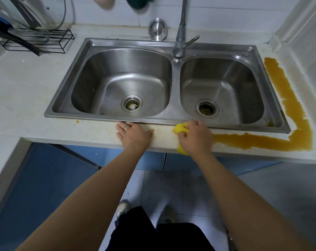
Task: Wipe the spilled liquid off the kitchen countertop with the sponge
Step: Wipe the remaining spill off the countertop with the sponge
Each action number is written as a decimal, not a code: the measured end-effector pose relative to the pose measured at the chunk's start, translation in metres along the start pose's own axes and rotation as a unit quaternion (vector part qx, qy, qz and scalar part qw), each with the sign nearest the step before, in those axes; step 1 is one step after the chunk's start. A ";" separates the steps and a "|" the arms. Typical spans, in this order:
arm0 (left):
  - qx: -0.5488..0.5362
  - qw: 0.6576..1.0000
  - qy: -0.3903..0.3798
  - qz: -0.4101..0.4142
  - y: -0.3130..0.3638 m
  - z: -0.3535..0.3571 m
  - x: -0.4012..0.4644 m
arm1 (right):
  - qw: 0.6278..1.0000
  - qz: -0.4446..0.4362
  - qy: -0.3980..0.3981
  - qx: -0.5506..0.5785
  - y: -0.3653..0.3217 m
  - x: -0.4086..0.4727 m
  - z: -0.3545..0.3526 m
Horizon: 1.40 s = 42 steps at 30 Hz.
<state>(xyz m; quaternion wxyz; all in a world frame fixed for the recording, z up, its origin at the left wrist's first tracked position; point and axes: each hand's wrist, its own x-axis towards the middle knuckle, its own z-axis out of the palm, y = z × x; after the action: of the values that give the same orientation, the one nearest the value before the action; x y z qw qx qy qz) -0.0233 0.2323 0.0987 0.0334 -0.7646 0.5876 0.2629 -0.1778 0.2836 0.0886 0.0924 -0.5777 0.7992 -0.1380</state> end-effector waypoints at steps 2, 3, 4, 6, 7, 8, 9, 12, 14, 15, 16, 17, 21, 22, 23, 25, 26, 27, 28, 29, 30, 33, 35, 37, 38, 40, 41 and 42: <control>0.000 1.000 -0.001 0.000 0.000 0.000 0.001 | 1.000 0.011 0.020 0.020 -0.004 -0.003 0.000; -0.001 1.000 0.000 -0.001 0.000 0.001 0.001 | 0.999 -0.023 0.015 0.031 -0.013 -0.006 0.004; -0.002 1.000 0.002 -0.001 0.001 0.001 0.001 | 0.997 -0.062 -0.001 0.037 -0.022 -0.009 0.011; -0.002 1.000 0.006 0.000 0.001 0.001 0.001 | 0.993 -0.109 -0.025 0.023 -0.029 -0.014 0.015; 0.000 1.000 0.006 0.002 0.001 0.001 0.001 | 0.995 -0.099 -0.022 0.008 -0.024 -0.011 0.012; 0.003 1.000 0.005 0.003 0.000 0.001 0.001 | 0.998 -0.068 -0.011 -0.001 -0.014 -0.008 0.008; 0.005 1.000 0.003 0.004 -0.001 0.001 0.000 | 1.000 -0.026 0.003 -0.003 -0.004 -0.005 0.004; 0.002 1.000 0.006 0.003 -0.001 0.002 0.001 | 1.000 0.006 0.007 0.008 -0.002 -0.003 0.004; -0.003 1.000 0.005 0.001 0.000 0.002 0.001 | 0.998 -0.058 -0.020 0.026 -0.018 -0.006 0.011; -0.003 1.000 0.007 0.000 0.000 0.002 0.001 | 0.996 -0.086 -0.030 0.024 -0.023 -0.007 0.014; -0.002 1.000 0.006 -0.001 0.000 0.002 0.001 | 0.994 -0.098 -0.035 0.014 -0.023 -0.007 0.013; -0.001 1.000 0.005 0.001 0.000 0.002 0.001 | 0.996 -0.088 -0.034 0.001 -0.017 -0.004 0.009; -0.001 1.000 0.003 0.006 -0.001 0.002 0.000 | 0.999 0.045 0.015 0.011 0.009 0.000 -0.004; -0.001 1.000 0.003 0.004 -0.001 0.002 0.000 | 0.999 0.031 0.021 0.019 0.001 -0.002 -0.001; -0.002 1.000 0.003 0.003 0.000 0.002 0.001 | 0.999 -0.007 0.014 0.030 -0.011 -0.004 0.005; -0.004 1.000 0.004 -0.001 0.000 0.003 0.002 | 0.995 -0.096 -0.011 0.040 -0.032 -0.013 0.019; -0.004 1.000 0.005 -0.002 0.001 0.003 0.002 | 0.992 -0.123 -0.017 0.032 -0.035 -0.015 0.022; -0.002 1.000 0.005 -0.003 0.000 0.003 0.002 | 0.992 -0.126 -0.011 0.017 -0.031 -0.013 0.019; 0.002 1.000 0.005 -0.002 0.000 0.003 0.002 | 0.995 -0.098 -0.003 0.001 -0.021 -0.009 0.014; 0.005 1.000 0.004 0.001 0.000 0.003 0.002 | 0.999 -0.045 0.006 -0.011 -0.007 -0.007 0.007; 0.006 1.000 0.004 0.002 0.000 0.003 0.002 | 0.999 0.022 0.017 -0.019 0.007 -0.004 0.001; 0.001 1.000 0.005 0.001 0.000 0.003 0.002 | 0.993 0.109 0.030 -0.023 0.017 -0.002 -0.005; 0.001 1.000 0.007 0.000 0.001 0.003 0.002 | 0.999 0.031 0.024 0.014 -0.009 -0.005 0.005; 0.002 1.000 0.009 -0.001 0.001 0.003 0.002 | 0.996 -0.082 0.001 0.031 -0.031 -0.016 0.017; 0.001 1.000 0.010 -0.003 0.002 0.003 0.002 | 0.992 -0.123 -0.006 0.019 -0.031 -0.019 0.019; 0.000 1.000 0.009 -0.002 0.001 0.003 0.002 | 0.994 -0.106 0.008 -0.009 -0.010 -0.015 0.011; 0.002 1.000 0.008 0.000 0.001 0.003 0.002 | 0.998 -0.054 0.020 -0.019 0.006 -0.012 0.004; 0.005 1.000 0.009 0.002 0.000 0.003 0.001 | 0.999 0.013 0.035 -0.030 0.024 -0.009 -0.003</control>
<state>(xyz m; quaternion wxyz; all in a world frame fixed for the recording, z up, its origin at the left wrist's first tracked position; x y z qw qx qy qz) -0.0241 0.2323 0.0955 0.0313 -0.7655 0.5905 0.2537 -0.1974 0.2990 0.0836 0.0492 -0.5648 0.8129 -0.1332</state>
